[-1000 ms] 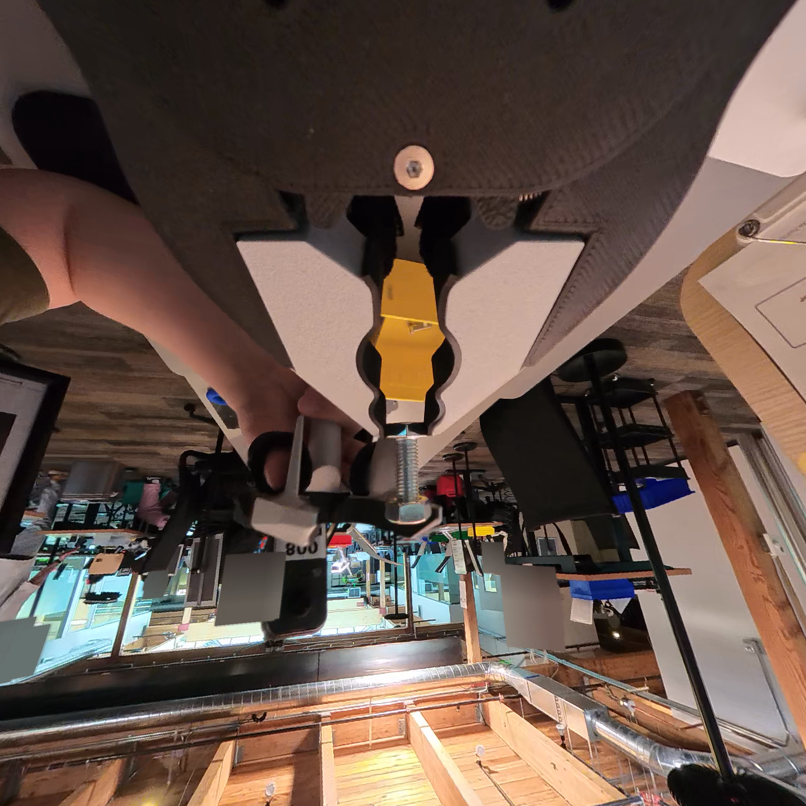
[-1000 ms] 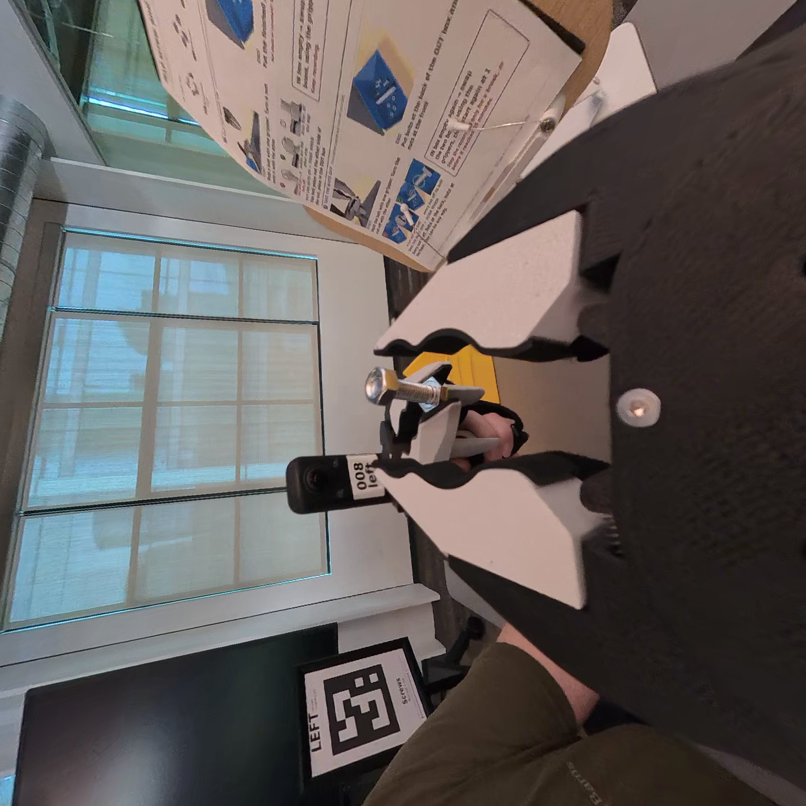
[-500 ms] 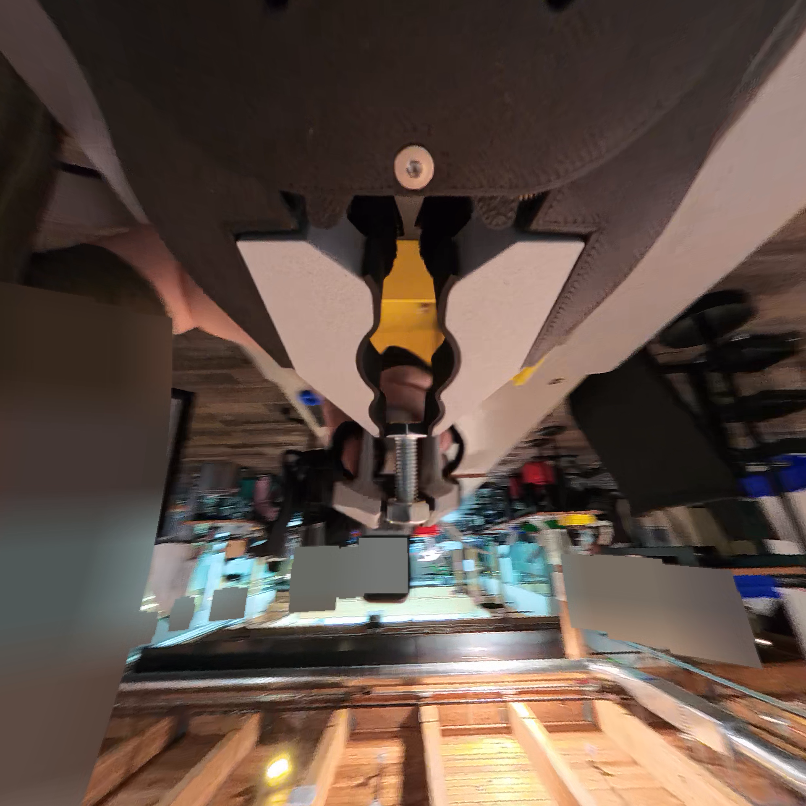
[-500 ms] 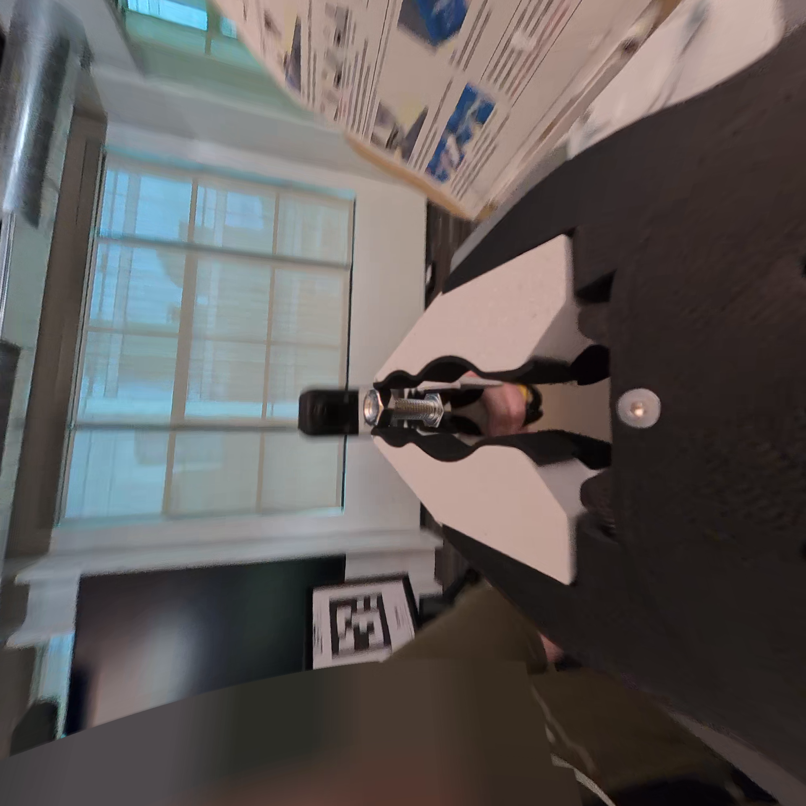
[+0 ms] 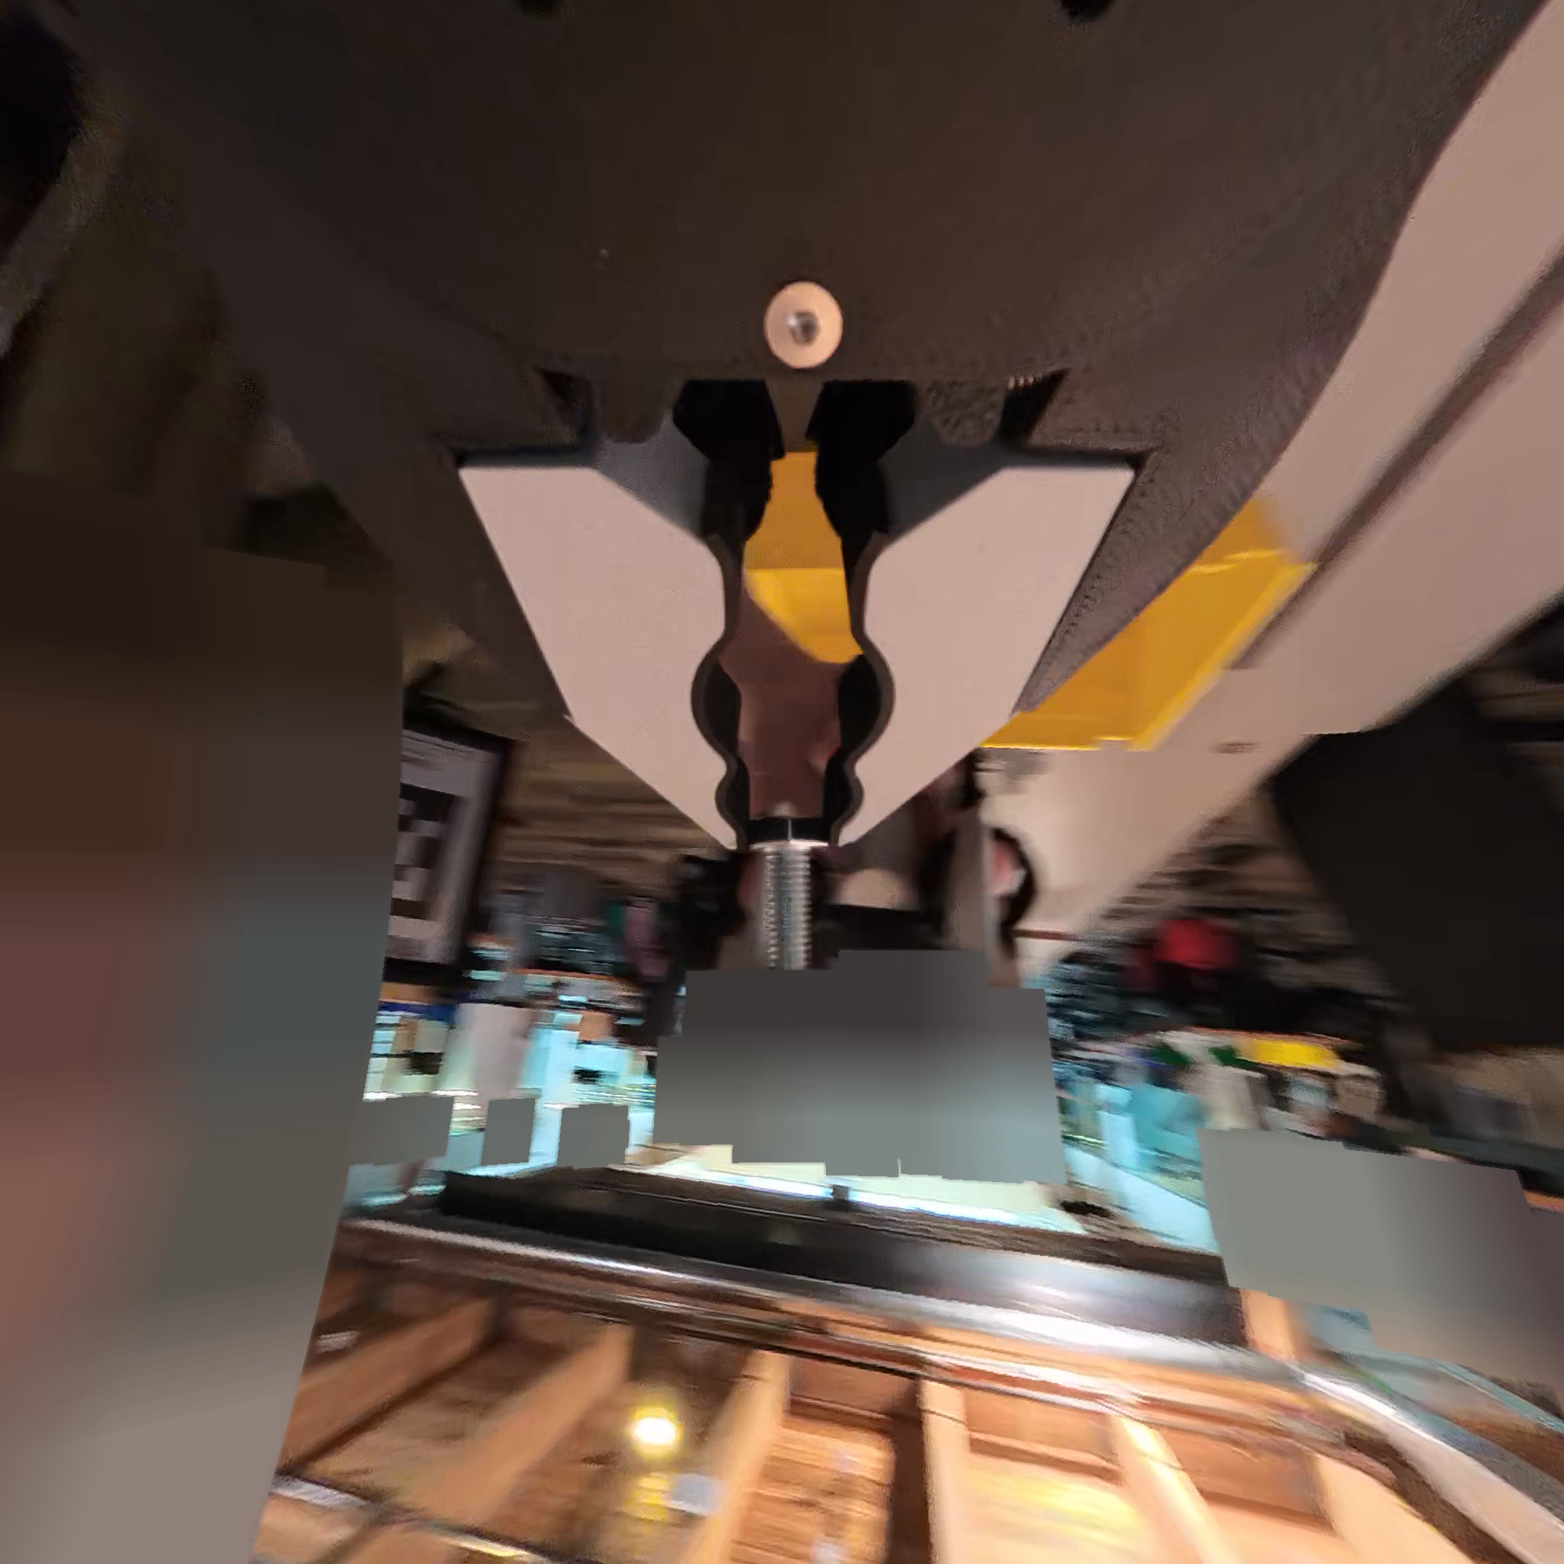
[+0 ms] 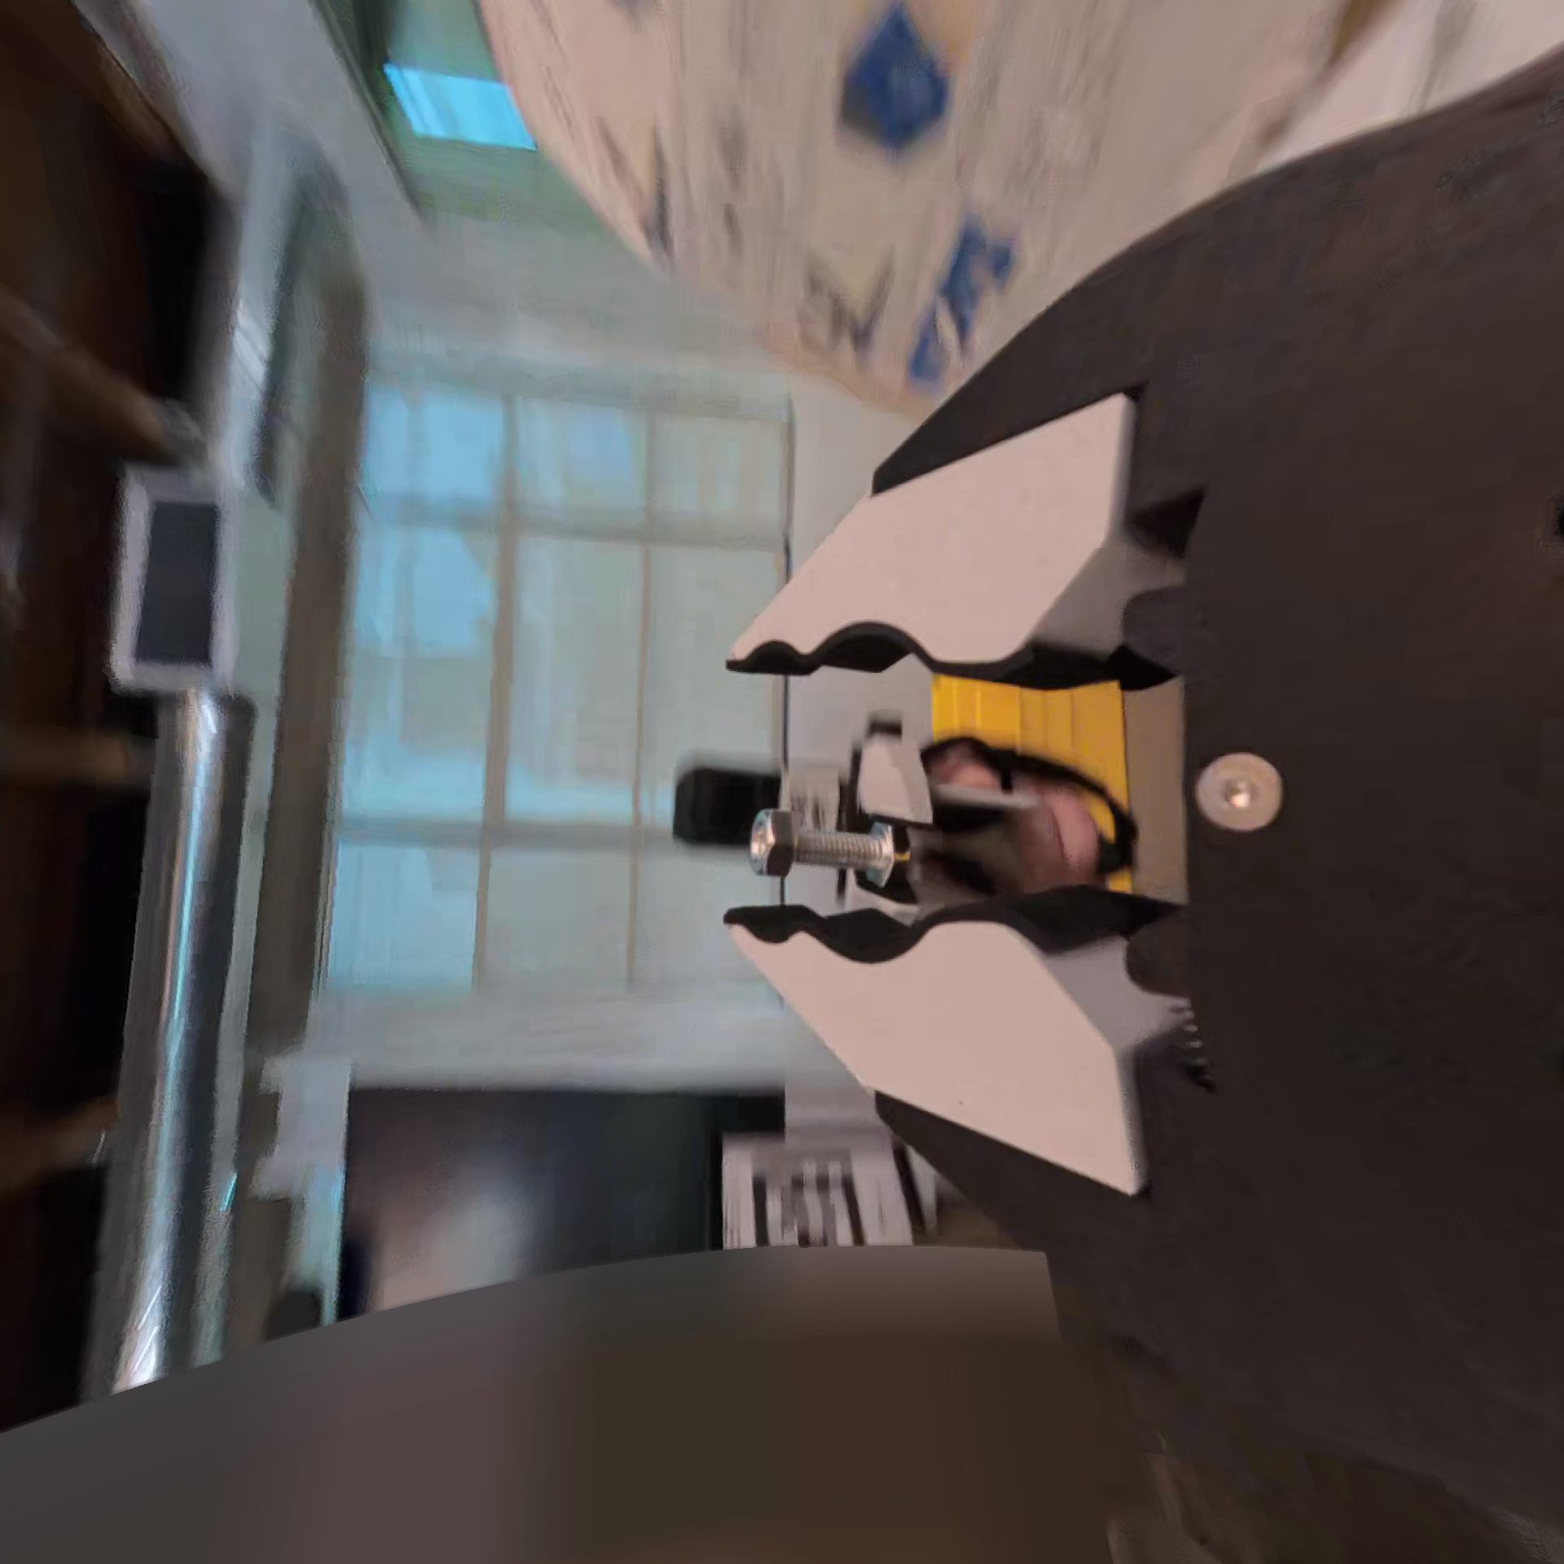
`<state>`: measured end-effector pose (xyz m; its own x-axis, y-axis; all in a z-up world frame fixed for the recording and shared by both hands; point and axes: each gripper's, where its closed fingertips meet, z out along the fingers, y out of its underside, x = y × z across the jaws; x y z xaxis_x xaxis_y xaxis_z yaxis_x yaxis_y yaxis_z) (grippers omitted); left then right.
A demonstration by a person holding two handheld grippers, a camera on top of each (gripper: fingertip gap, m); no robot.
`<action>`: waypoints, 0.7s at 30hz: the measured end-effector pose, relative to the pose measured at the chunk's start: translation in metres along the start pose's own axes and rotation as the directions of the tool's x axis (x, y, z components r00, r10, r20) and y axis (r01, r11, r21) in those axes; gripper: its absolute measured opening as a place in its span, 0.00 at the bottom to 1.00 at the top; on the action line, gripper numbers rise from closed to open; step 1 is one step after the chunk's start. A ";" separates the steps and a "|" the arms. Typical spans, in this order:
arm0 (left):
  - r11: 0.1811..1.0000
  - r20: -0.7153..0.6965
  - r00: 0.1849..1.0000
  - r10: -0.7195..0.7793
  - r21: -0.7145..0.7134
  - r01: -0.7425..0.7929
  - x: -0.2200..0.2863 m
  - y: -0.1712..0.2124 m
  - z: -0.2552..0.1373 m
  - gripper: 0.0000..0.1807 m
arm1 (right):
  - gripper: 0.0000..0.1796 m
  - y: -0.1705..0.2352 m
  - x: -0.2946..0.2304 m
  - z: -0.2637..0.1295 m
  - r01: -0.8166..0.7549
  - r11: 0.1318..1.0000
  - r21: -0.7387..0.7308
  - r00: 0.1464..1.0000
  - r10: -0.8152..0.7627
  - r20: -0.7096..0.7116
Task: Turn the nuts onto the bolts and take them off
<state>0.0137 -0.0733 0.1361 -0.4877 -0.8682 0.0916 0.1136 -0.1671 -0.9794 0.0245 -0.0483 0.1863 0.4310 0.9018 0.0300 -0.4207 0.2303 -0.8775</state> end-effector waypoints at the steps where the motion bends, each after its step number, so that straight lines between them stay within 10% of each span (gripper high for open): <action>1: 0.999 0.113 0.992 0.048 0.005 -0.048 -0.013 -0.004 -0.005 0.08 | 0.30 -0.005 0.004 0.000 0.116 0.993 0.002 0.989 -0.116 -0.092; 9: 0.951 0.513 0.806 0.294 -0.072 -0.301 -0.050 -0.014 -0.025 0.08 | 0.21 0.013 0.020 0.023 0.134 0.984 -0.121 0.929 -0.167 -0.329; 17: 0.956 0.475 0.833 0.285 -0.073 -0.286 -0.045 -0.011 -0.018 0.09 | 0.08 0.020 0.015 0.021 0.113 0.982 -0.152 0.960 -0.147 -0.238; 21: 0.988 0.191 0.970 0.150 0.009 -0.154 -0.013 -0.010 -0.004 0.08 | 0.09 0.011 -0.019 0.015 -0.064 0.995 -0.081 0.994 0.071 0.083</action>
<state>0.0153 -0.0589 0.1435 -0.2905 -0.9566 -0.0232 0.1948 -0.0354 -0.9802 -0.0004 -0.0577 0.1837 0.3323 0.9431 0.0072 -0.3816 0.1414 -0.9134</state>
